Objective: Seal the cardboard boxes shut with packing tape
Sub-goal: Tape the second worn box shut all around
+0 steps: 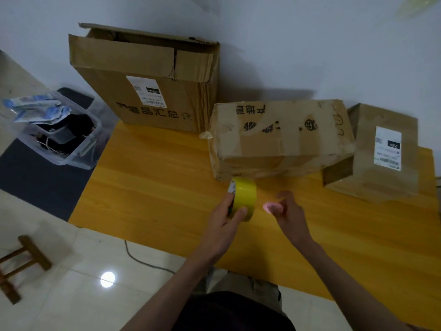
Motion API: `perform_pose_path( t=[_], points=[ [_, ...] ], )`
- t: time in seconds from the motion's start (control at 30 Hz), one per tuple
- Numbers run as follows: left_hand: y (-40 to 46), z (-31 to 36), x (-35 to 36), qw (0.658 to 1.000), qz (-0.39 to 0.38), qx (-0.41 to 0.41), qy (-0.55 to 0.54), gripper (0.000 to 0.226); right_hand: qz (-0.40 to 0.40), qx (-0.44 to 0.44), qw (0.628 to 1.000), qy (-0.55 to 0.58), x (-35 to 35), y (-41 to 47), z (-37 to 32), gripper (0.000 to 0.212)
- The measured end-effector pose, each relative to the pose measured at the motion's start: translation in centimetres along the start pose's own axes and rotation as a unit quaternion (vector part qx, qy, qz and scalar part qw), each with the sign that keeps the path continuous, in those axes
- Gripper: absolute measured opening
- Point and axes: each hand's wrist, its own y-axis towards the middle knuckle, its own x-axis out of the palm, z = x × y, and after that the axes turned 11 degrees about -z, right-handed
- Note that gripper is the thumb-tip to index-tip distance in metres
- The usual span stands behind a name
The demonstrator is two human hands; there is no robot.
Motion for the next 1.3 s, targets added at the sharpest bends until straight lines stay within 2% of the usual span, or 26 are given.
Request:
perform_pose_path(
  t=[0.1, 0.2, 0.23, 0.27, 0.3, 0.4, 0.43, 0.5, 0.57, 0.63, 0.7, 0.8, 0.9, 1.1, 1.2, 1.3],
  points=[
    [0.2, -0.5, 0.1, 0.997, -0.002, 0.024, 0.076, 0.034, -0.038, 0.107, 0.994, -0.006, 2.5, 0.6, 5.1, 0.013],
    [0.7, -0.6, 0.5, 0.988, 0.016, 0.047, 0.145, 0.052, -0.059, 0.135, 0.988, -0.046, 3.1, 1.0, 6.3, 0.004],
    [1.0, -0.5, 0.6, 0.987, 0.012, 0.052, 0.155, 0.055, -0.043, 0.129, 0.989, -0.062, 2.8, 1.0, 6.1, 0.013],
    [1.2, -0.4, 0.7, 0.986, 0.005, 0.056, 0.158, 0.056, -0.026, 0.132, 0.991, -0.029, 2.4, 1.1, 5.8, 0.031],
    [1.3, -0.3, 0.8, 0.986, -0.001, 0.061, 0.157, 0.054, -0.015, 0.103, 0.994, 0.031, 1.8, 0.8, 4.8, 0.042],
    [1.9, 0.6, 1.3, 0.985, -0.021, 0.074, 0.151, 0.037, 0.004, 0.029, 0.976, 0.218, -1.1, -1.7, -1.7, 0.049],
    [2.0, 0.9, 1.5, 0.984, -0.031, 0.082, 0.155, 0.035, -0.042, 0.012, 0.961, 0.273, -1.9, -3.0, -3.9, 0.052],
    [2.4, 1.4, 1.7, 0.979, -0.06, 0.094, 0.172, 0.039, -0.109, -0.039, 0.947, 0.298, -3.0, -5.2, -6.7, 0.043],
    [2.7, 2.4, 1.4, 0.968, -0.063, 0.106, 0.22, 0.039, -0.078, -0.069, 0.941, 0.323, -3.7, -6.7, -8.6, 0.025],
    [3.0, 4.3, 0.7, 0.961, -0.025, 0.123, 0.247, 0.041, -0.03, -0.078, 0.94, 0.331, -4.0, -7.1, -9.4, 0.017],
    [3.4, 6.7, -0.2, 0.955, 0.002, 0.156, 0.251, 0.043, -0.005, -0.089, 0.947, 0.308, -4.3, -7.2, -9.7, 0.018],
    [4.7, 9.7, -0.8, 0.923, -0.038, 0.2, 0.327, 0.051, 0.02, -0.104, 0.962, 0.253, -4.3, -7.2, -10.0, 0.02],
    [5.9, 11.3, -0.9, 0.885, -0.043, 0.222, 0.406, 0.034, 0.046, -0.124, 0.973, 0.187, -4.2, -7.1, -10.6, 0.025],
    [5.8, 13.0, -1.1, 0.907, -0.017, 0.186, 0.377, 0.007, 0.052, -0.144, 0.98, 0.13, -4.7, -7.1, -11.3, 0.049],
    [5.8, 13.2, -1.3, 0.91, -0.026, 0.181, 0.372, 0.004, 0.051, -0.143, 0.982, 0.116, -4.8, -7.1, -11.2, 0.042],
    [6.1, 12.9, -1.3, 0.905, -0.038, 0.177, 0.386, 0.012, 0.04, -0.142, 0.984, 0.101, -4.9, -7.0, -11.4, 0.041]
  ],
)
